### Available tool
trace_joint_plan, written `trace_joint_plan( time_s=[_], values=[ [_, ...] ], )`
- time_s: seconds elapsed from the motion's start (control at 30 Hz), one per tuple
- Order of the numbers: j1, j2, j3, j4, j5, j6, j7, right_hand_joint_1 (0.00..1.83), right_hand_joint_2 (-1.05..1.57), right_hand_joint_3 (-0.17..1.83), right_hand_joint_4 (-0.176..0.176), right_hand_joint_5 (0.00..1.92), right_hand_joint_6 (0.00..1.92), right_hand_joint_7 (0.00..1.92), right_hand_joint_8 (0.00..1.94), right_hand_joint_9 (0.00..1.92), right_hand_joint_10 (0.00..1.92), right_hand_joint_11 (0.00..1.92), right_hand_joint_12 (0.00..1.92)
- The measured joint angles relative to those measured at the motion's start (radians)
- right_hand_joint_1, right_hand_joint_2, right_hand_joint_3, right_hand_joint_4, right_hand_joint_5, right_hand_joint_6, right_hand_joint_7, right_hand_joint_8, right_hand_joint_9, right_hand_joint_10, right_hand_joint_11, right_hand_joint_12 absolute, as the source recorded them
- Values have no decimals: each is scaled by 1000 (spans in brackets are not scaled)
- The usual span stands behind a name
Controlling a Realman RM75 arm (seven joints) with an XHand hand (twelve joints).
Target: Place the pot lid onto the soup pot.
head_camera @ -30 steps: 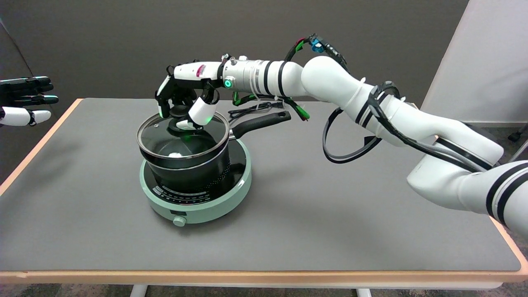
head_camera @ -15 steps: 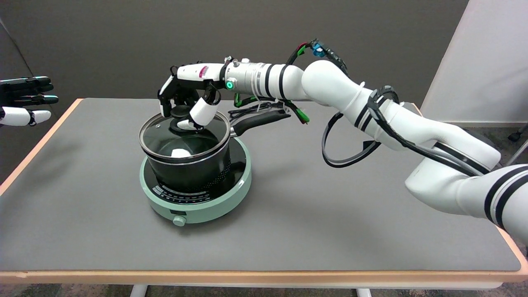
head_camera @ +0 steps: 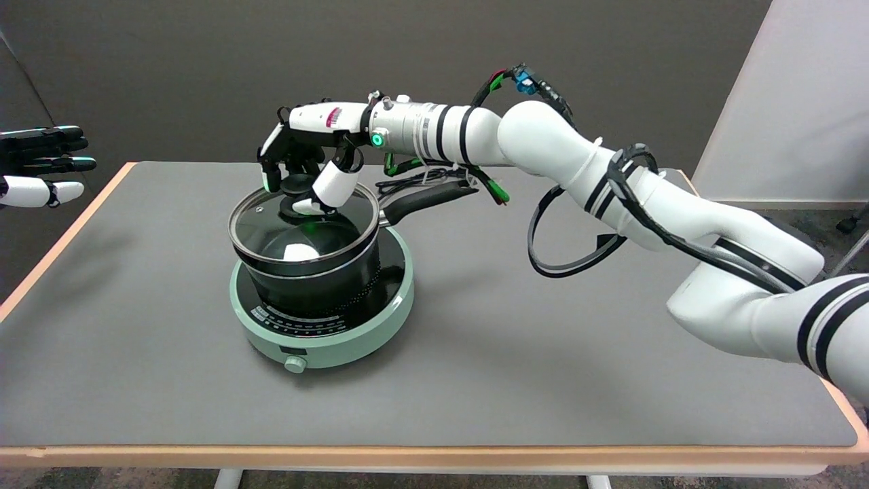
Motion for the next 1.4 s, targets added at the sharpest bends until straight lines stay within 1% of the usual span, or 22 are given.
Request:
trace_joint_plan(
  time_s=[0.1, 0.13, 0.4, 0.47, 0.5, 0.67, 0.77, 0.83, 1.4],
  values=[
    [-6, 2, 8, 15, -16, 0, 1, 1038, 682, 901, 172, 755, 706, 950, 579, 818, 1289, 422, 1825],
    [-7, 3, 11, 19, -19, -1, 2, 1049, 650, 938, 166, 751, 718, 941, 604, 829, 1270, 410, 1833],
    [-23, 9, 29, 55, -45, -6, 5, 1051, 646, 937, 160, 748, 710, 943, 600, 837, 1262, 401, 1836],
    [-26, 10, 32, 62, -48, -6, 5, 1039, 669, 906, 162, 753, 697, 953, 578, 831, 1278, 410, 1828],
    [-28, 11, 33, 65, -50, -7, 5, 1044, 650, 934, 156, 749, 706, 946, 595, 837, 1267, 400, 1833],
    [-35, 13, 40, 78, -57, -9, 6, 1043, 651, 932, 154, 748, 701, 946, 592, 837, 1267, 401, 1832],
    [-38, 14, 42, 83, -60, -9, 6, 1042, 650, 932, 153, 748, 700, 947, 591, 837, 1267, 402, 1831],
    [-40, 14, 44, 87, -62, -9, 6, 1038, 673, 897, 160, 754, 686, 957, 569, 832, 1279, 413, 1824],
    [-49, 8, 58, 89, -70, -9, 6, 1037, 674, 894, 158, 754, 684, 957, 565, 832, 1279, 411, 1825]
  ],
)
